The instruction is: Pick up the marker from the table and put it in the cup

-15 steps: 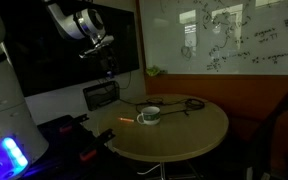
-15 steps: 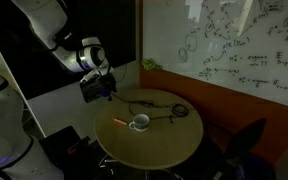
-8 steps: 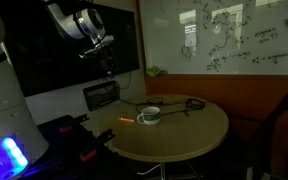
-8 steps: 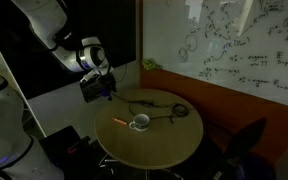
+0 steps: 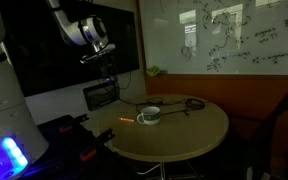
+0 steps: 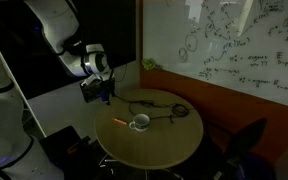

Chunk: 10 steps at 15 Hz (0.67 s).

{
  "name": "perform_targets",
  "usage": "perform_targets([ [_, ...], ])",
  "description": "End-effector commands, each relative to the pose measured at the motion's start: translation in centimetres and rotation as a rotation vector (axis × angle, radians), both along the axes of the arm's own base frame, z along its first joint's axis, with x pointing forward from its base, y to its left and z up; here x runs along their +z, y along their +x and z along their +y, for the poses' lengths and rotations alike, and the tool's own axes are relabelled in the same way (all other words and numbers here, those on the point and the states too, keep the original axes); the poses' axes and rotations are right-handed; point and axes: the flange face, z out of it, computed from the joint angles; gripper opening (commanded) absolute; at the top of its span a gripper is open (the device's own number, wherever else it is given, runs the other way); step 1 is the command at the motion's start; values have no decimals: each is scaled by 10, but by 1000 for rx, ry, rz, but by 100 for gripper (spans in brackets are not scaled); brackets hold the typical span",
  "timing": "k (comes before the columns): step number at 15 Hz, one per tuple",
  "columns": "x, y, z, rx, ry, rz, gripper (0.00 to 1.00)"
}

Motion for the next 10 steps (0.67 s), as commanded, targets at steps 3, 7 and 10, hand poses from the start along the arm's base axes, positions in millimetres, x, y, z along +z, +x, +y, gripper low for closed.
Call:
perform_targets([
  [3, -62, 36, 14, -164, 22, 27, 100],
  [7, -119, 61, 27, -181, -10, 47, 100],
  [10, -159, 78, 31, -191, -20, 86, 100],
])
